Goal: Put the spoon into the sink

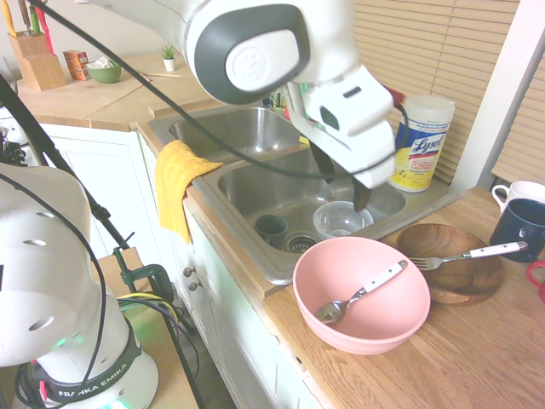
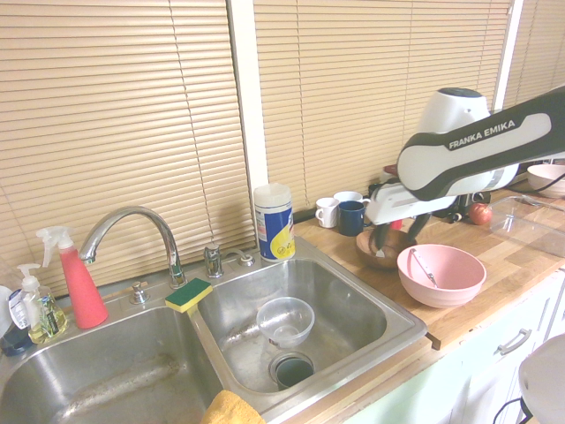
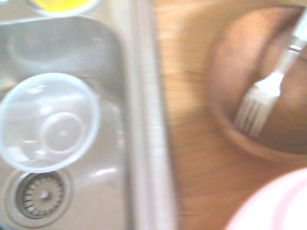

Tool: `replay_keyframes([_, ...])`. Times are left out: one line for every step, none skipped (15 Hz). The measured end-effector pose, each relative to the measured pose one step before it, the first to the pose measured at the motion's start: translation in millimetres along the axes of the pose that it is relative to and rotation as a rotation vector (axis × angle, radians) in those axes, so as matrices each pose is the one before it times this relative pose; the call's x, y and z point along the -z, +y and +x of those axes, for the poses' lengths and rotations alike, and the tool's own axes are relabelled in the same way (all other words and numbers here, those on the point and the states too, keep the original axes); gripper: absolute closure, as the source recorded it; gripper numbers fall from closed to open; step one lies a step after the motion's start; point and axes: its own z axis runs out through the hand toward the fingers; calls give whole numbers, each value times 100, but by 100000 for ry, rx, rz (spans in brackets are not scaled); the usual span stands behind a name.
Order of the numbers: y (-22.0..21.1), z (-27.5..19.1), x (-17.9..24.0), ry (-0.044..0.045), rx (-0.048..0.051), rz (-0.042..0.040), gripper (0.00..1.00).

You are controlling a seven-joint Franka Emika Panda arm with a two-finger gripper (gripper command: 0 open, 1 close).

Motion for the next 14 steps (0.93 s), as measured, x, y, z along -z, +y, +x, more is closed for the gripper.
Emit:
replay_keyframes([1047,850,-204,-802,-1059,173,0])
replay_keyframes([952,738,-196,-489,-865,-202,0])
replay_keyframes([801,589,-264,-470,-509,-532,0])
replay_keyframes([527,352,-433,-773,133,-951,0])
replay_keyframes([360,224,-549,-881,582,-1309,0])
replay_keyframes([277,183,-771,-954,1428,-1807,0])
replay_keyframes([74,85,-887,-982,1761,-1791,0])
replay_keyframes([-36,91,-869,-610,1655,-1316,0])
replay_keyframes([-14,146,-811,-258,967,-993,0])
replay_keyframes([74,176,-643,-59,673,-792,0])
replay_keyframes([259,223,-543,-145,373,-881,0])
replay_keyframes([269,192,-476,-248,384,-869,0])
replay_keyframes([256,181,-430,-112,478,-793,0])
replay_keyframes([101,176,-379,358,148,-296,100])
